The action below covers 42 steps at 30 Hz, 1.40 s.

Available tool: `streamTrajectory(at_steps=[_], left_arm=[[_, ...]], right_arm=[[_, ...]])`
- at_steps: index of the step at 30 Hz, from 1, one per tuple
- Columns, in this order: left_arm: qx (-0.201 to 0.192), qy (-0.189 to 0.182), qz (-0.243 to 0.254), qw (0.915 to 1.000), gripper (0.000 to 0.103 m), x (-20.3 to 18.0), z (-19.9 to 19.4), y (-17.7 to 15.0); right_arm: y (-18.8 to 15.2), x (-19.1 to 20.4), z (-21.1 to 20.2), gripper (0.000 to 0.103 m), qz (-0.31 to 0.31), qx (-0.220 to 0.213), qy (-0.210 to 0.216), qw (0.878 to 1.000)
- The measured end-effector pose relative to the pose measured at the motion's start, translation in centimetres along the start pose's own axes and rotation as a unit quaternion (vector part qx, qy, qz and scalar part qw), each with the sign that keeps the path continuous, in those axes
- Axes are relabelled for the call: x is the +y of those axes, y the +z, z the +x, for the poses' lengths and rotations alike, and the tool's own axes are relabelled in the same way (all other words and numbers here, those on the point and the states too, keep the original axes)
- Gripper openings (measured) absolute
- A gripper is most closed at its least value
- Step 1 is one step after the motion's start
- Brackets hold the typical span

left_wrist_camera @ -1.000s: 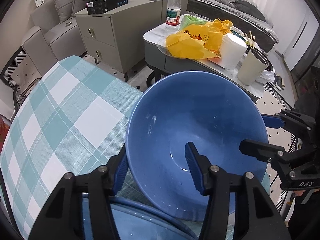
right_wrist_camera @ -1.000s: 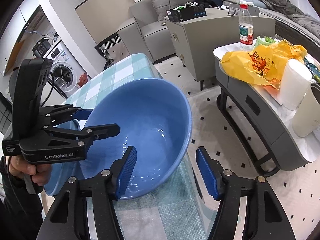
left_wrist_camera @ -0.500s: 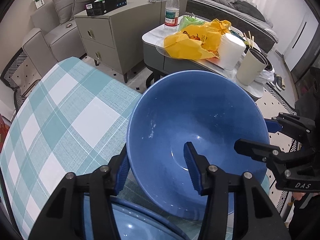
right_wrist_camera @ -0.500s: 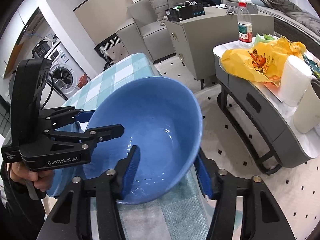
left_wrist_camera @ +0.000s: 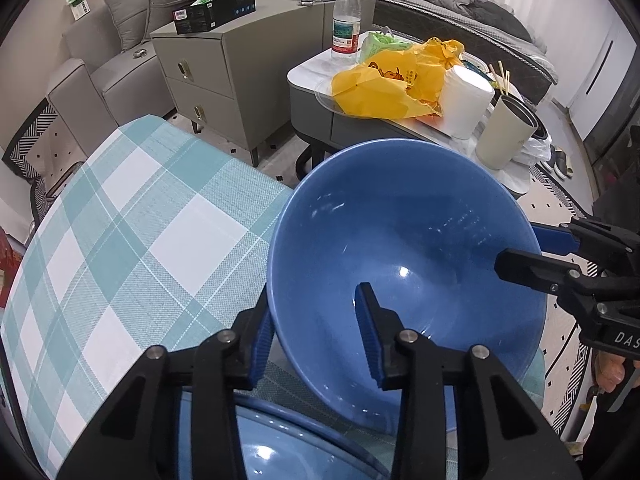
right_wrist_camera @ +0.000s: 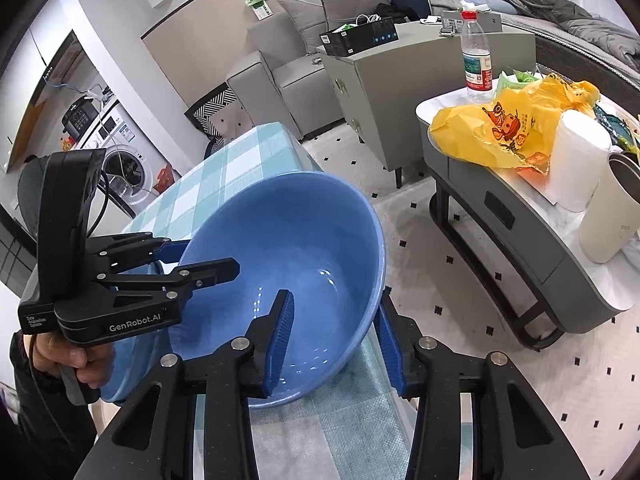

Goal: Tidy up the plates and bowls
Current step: 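Lift the gripped blue bowls off the tablecloth with both tools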

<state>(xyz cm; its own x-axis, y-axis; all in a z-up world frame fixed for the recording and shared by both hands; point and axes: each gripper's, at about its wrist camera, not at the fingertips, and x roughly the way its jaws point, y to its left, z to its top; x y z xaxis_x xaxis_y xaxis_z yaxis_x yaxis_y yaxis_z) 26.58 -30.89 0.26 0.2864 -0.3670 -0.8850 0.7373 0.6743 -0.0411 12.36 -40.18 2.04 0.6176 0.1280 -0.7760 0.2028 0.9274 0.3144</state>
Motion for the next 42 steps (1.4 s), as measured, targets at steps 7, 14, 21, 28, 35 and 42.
streamTrajectory(at_steps=[7,14,21,28,35,42], left_arm=[[0.0,-0.013,-0.005,0.9999,0.038,-0.5,0.1,0.4],[0.003,-0.011,0.0,0.9999,0.038,-0.8,0.0,0.0],[-0.001,-0.013,-0.004,0.9999,0.036,-1.0,-0.2,0.0],[-0.01,-0.004,-0.01,0.9999,0.032,-1.5,-0.3,0.4],[-0.024,-0.004,-0.013,0.9996,0.031,-1.4,-1.1,0.5],[-0.034,-0.003,-0.015,0.9993,0.031,-1.4,-1.8,0.4]], right_arm=[[-0.3,-0.7,-0.5,0.041,0.008,-0.004,-0.008,1.0],[-0.4,-0.6,-0.7,0.04,0.007,-0.007,-0.013,1.0],[-0.7,-1.1,-1.0,0.033,0.013,-0.01,-0.021,1.0],[-0.6,-1.4,-1.3,0.03,0.019,-0.023,-0.034,0.999],[-0.1,-1.3,-1.9,0.025,0.015,-0.041,-0.042,0.998],[0.4,-1.4,-2.5,0.02,0.023,-0.053,-0.042,0.997]])
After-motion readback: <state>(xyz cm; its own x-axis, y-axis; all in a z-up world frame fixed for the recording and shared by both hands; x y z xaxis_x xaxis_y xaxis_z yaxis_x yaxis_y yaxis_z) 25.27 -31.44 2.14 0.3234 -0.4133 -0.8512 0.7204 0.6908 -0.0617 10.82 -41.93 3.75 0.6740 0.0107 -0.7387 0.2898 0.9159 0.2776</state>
